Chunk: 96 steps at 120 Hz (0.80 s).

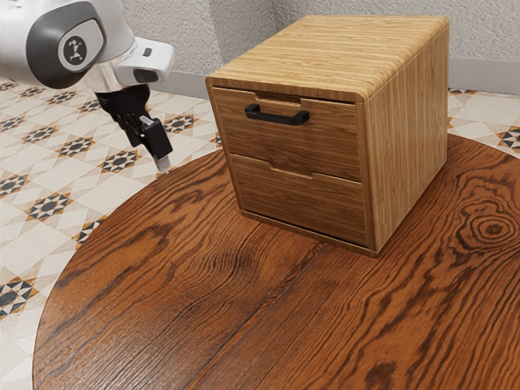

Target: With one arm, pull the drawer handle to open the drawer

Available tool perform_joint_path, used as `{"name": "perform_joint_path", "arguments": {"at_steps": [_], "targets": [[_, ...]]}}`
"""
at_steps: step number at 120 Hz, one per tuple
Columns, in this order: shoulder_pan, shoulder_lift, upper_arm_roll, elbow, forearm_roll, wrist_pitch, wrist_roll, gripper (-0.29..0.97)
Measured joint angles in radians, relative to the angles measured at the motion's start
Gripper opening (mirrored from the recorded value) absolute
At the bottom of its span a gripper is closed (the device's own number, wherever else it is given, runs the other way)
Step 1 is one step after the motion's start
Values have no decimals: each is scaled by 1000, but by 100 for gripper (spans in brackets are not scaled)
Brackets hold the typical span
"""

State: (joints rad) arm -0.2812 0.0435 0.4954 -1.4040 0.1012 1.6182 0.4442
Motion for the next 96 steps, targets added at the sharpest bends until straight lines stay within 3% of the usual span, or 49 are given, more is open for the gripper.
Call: {"name": "perform_joint_path", "arguments": {"at_steps": [14, 26, 36, 65, 82, 96], "targets": [[1, 0, -1, 3, -1, 0, 2, 68], [46, 24, -9, 66, -54, -8, 1, 68], [86, 21, -20, 232, -22, -32, -6, 68], [-78, 15, -48, 293, 37, -64, -34, 68], [-76, 5, -47, 221, 40, -82, -48, 68], [-95, -147, -46, -60, 38, -86, -62, 68]]}}
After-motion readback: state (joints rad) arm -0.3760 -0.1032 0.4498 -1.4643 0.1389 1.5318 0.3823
